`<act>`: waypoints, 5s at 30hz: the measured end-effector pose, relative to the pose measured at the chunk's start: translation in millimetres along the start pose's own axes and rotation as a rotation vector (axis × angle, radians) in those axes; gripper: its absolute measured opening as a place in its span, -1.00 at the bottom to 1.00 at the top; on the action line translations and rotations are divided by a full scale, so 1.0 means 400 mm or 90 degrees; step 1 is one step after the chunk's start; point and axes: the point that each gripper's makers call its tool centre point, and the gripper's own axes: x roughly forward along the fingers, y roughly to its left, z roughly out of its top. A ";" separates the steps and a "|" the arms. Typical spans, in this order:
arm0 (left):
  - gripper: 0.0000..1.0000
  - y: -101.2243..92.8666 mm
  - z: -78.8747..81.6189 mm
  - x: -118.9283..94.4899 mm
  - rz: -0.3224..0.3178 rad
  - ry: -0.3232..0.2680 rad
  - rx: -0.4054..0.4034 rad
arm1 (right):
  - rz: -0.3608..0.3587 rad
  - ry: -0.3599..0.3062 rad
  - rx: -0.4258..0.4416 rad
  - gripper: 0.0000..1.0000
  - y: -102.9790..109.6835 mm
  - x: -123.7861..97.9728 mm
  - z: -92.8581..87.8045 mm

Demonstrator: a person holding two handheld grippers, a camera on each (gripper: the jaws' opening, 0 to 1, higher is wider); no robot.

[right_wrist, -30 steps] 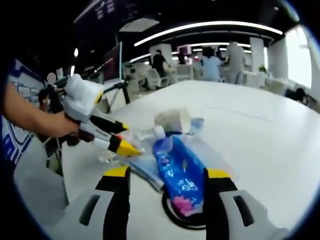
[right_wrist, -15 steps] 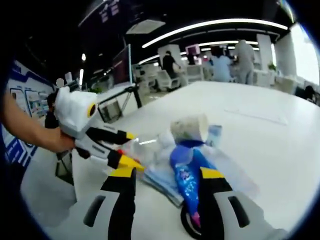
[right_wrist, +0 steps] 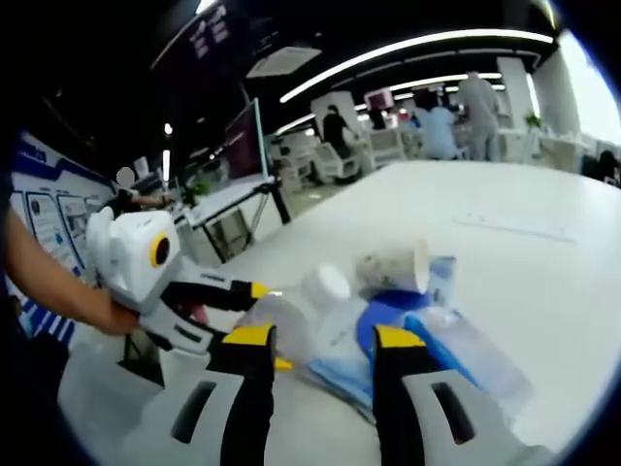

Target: Arrange the tabletop items into an orderly group along one side of the table until the central work area is clear of visible clutter.

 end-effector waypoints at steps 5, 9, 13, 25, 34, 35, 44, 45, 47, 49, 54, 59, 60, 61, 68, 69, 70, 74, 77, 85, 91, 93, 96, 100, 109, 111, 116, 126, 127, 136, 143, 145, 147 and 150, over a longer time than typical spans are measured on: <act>-0.27 -0.015 0.007 -0.012 -0.010 -0.014 0.015 | 0.012 -0.003 -0.009 -0.43 0.022 0.004 0.017; -0.26 -0.016 0.005 -0.018 -0.011 -0.021 0.019 | 0.021 -0.007 0.001 -0.48 0.031 0.003 0.022; -0.26 -0.032 0.005 -0.023 -0.021 -0.026 0.042 | 0.038 -0.009 0.017 -0.54 0.049 0.000 0.028; -0.24 -0.034 0.006 -0.047 -0.010 -0.057 0.032 | 0.046 -0.005 0.016 -0.59 0.087 -0.008 0.041; -0.23 -0.032 0.006 -0.062 -0.004 -0.072 0.022 | 0.049 -0.013 -0.039 -0.60 0.117 -0.012 0.050; -0.23 -0.032 0.005 -0.068 -0.002 -0.073 0.022 | 0.052 -0.016 -0.046 -0.60 0.125 -0.013 0.052; -0.23 -0.025 -0.006 -0.095 0.008 -0.083 0.011 | 0.069 -0.025 -0.104 -0.64 0.178 -0.011 0.061; -0.23 -0.025 -0.007 -0.098 0.009 -0.084 0.010 | 0.071 -0.026 -0.108 -0.64 0.182 -0.011 0.061; -0.23 -0.025 -0.009 -0.103 0.011 -0.085 0.009 | 0.074 -0.027 -0.115 -0.64 0.189 -0.010 0.061; -0.23 -0.024 -0.013 -0.109 0.015 -0.086 0.008 | 0.079 -0.026 -0.124 -0.64 0.200 -0.010 0.060; -0.23 -0.022 -0.019 -0.120 0.027 -0.086 0.000 | 0.089 -0.024 -0.139 -0.64 0.223 -0.005 0.059; -0.23 -0.022 -0.029 -0.137 0.038 -0.091 -0.003 | 0.107 -0.021 -0.168 -0.64 0.253 -0.001 0.056; -0.23 -0.021 -0.032 -0.141 0.041 -0.093 -0.007 | 0.112 -0.020 -0.174 -0.64 0.260 0.001 0.054; -0.23 -0.019 -0.034 -0.143 0.042 -0.093 -0.009 | 0.114 -0.019 -0.177 -0.64 0.264 0.002 0.053; -0.23 -0.015 -0.050 -0.162 0.051 -0.093 -0.019 | 0.135 -0.005 -0.181 -0.64 0.298 0.012 0.046; -0.23 -0.015 -0.051 -0.163 0.050 -0.091 -0.015 | 0.138 -0.002 -0.180 -0.64 0.302 0.013 0.044; -0.23 -0.015 -0.053 -0.164 0.048 -0.088 -0.012 | 0.141 0.001 -0.176 -0.65 0.306 0.013 0.043; -0.22 -0.012 -0.059 -0.167 0.044 -0.077 -0.010 | 0.148 0.003 -0.183 -0.65 0.317 0.017 0.040; -0.22 -0.013 -0.063 -0.169 0.045 -0.076 -0.012 | 0.153 0.010 -0.193 -0.63 0.327 0.019 0.036; -0.21 -0.020 -0.067 -0.168 0.044 -0.074 0.019 | 0.156 0.019 -0.231 -0.63 0.337 0.015 0.027; -0.17 -0.012 -0.076 -0.167 0.040 -0.071 0.017 | 0.159 0.014 -0.230 -0.65 0.341 0.008 0.034; -0.17 -0.012 -0.076 -0.167 0.039 -0.072 0.021 | 0.152 0.010 -0.246 -0.63 0.338 0.005 0.037; -0.09 -0.014 -0.081 -0.162 0.037 -0.068 0.021 | 0.144 0.003 -0.257 -0.58 0.332 -0.007 0.038; -0.08 -0.013 -0.073 -0.160 0.039 -0.074 0.024 | 0.136 0.000 -0.260 -0.53 0.321 -0.021 0.035; -0.05 -0.012 -0.062 -0.155 0.040 -0.081 0.018 | 0.100 -0.008 -0.247 -0.29 0.275 -0.068 0.027; -0.05 -0.011 -0.065 -0.155 0.039 -0.078 0.019 | 0.096 -0.013 -0.242 -0.24 0.270 -0.075 0.028; -0.04 -0.015 -0.073 -0.155 0.037 -0.074 0.017 | 0.085 -0.017 -0.238 -0.12 0.262 -0.083 0.028; -0.07 -0.012 -0.067 -0.147 0.030 -0.075 0.007 | 0.054 -0.024 -0.230 0.10 0.224 -0.123 0.019; -0.09 -0.012 -0.065 -0.147 0.029 -0.076 0.004 | 0.051 -0.023 -0.229 0.11 0.220 -0.128 0.016; -0.15 -0.012 -0.063 -0.147 0.039 -0.078 -0.014 | 0.029 -0.012 -0.216 0.10 0.187 -0.161 -0.013; -0.18 -0.010 -0.066 -0.144 0.048 -0.065 -0.030 | 0.016 -0.007 -0.211 0.10 0.172 -0.186 -0.035; -0.18 -0.010 -0.066 -0.144 0.049 -0.062 -0.033 | 0.012 -0.003 -0.212 0.10 0.167 -0.191 -0.043; -0.19 -0.010 -0.066 -0.144 0.051 -0.060 -0.036 | 0.010 -0.001 -0.212 0.10 0.163 -0.196 -0.046; -0.19 -0.011 -0.063 -0.143 0.054 -0.060 -0.037 | 0.005 -0.002 -0.213 0.11 0.158 -0.203 -0.046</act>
